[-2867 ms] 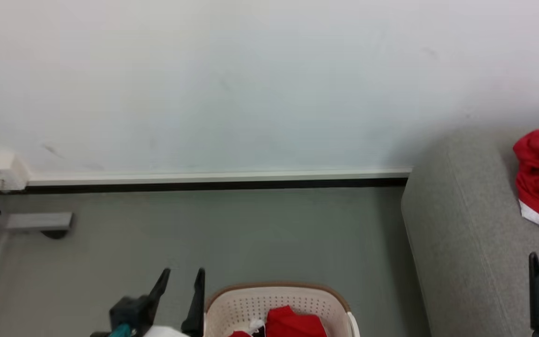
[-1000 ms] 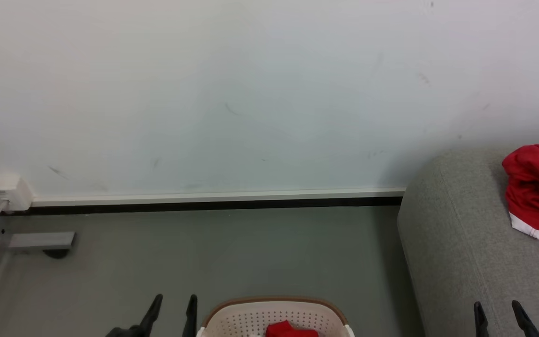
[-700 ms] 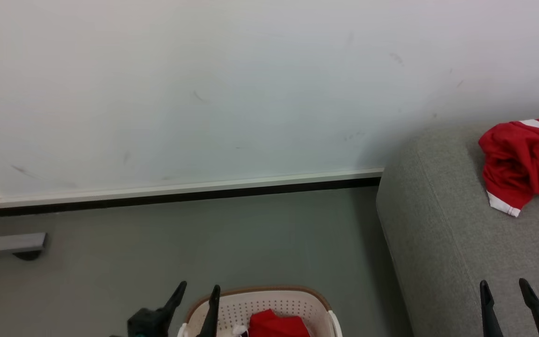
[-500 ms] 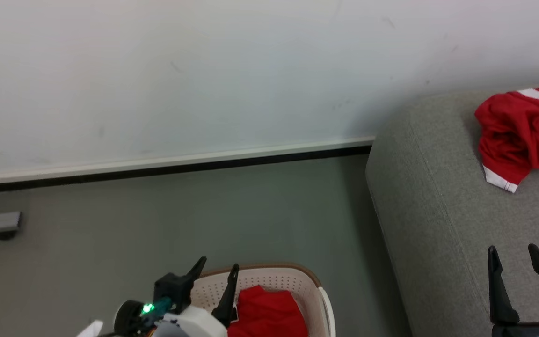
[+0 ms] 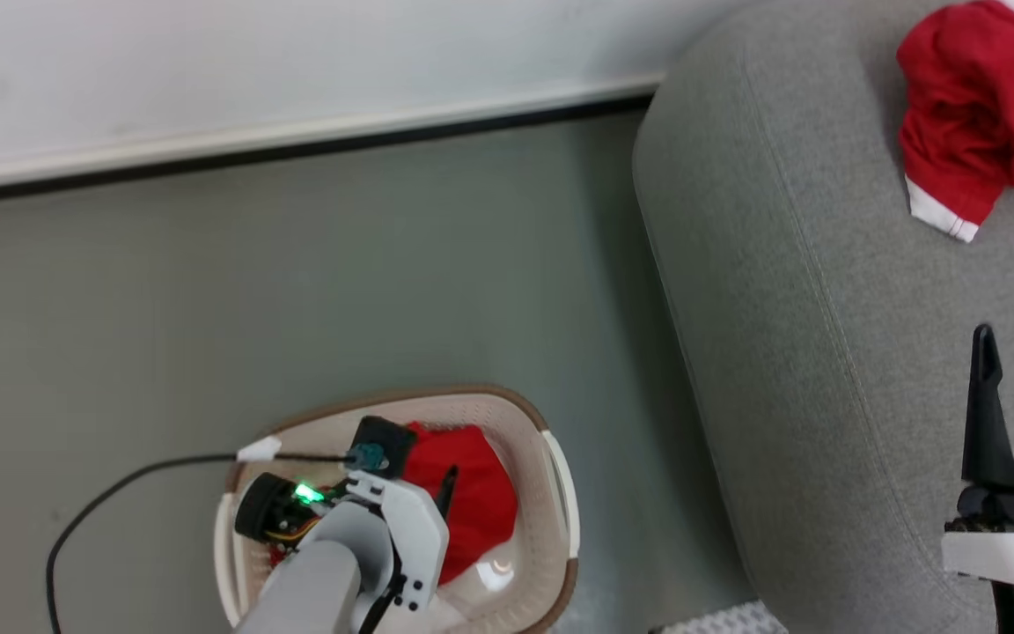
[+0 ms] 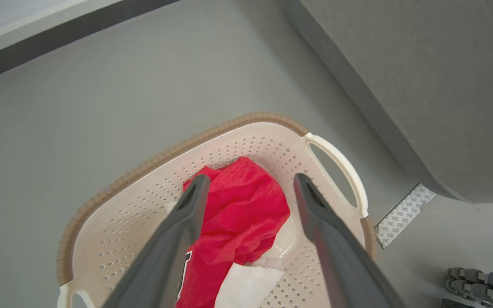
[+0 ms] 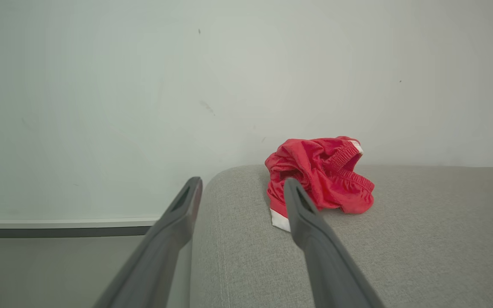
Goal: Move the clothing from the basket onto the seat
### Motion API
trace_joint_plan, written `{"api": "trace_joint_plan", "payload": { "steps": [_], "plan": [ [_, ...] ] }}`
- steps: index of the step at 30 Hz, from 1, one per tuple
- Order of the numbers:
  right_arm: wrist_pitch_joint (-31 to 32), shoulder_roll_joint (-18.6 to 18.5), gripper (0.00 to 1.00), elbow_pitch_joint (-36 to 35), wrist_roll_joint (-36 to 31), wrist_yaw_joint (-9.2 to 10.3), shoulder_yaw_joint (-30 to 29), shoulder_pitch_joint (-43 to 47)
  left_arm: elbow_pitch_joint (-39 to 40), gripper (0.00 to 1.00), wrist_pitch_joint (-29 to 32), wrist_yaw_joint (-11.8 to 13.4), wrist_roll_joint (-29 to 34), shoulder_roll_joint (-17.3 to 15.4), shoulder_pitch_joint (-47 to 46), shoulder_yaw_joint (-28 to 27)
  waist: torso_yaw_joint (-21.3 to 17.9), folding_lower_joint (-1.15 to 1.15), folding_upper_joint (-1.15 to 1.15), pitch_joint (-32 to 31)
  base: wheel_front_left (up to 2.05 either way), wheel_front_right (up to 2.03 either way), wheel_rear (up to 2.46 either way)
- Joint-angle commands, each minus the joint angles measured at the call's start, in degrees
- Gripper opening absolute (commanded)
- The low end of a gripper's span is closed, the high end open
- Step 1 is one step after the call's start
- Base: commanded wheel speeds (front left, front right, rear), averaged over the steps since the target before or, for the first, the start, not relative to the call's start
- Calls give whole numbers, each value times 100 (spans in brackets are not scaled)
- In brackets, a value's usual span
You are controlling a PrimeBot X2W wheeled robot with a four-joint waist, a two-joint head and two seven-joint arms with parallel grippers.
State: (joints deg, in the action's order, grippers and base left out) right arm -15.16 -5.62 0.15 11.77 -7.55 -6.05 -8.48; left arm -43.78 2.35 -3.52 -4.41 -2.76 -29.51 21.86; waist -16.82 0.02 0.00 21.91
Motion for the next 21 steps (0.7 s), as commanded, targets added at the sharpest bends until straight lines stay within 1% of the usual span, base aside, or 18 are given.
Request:
{"api": "trace_joint_plan", "payload": {
  "steps": [1,6,11,15,21],
  "plan": [
    [2,-33,100,-76,51,13,-1,-183,-245,100,150,-31,73,-38,-214,43,-250,-2,0,506,0,0,0],
    [2,5,100,-250,163,13,40,-480,-916,100,490,-78,191,-142,-696,175,-393,-2,0,1082,0,0,0],
    [2,56,100,-401,296,13,-25,-716,-1423,100,603,-29,312,-249,-1200,259,-472,-2,0,1688,0,0,0],
    [2,79,100,-480,361,13,-77,-826,-1758,100,624,31,347,-310,-1544,316,-469,-2,0,2079,0,0,0],
    [2,37,100,-573,388,13,-97,-974,-2215,100,803,57,474,-340,-1964,478,-449,-2,0,2561,0,0,0]
  ]
}}
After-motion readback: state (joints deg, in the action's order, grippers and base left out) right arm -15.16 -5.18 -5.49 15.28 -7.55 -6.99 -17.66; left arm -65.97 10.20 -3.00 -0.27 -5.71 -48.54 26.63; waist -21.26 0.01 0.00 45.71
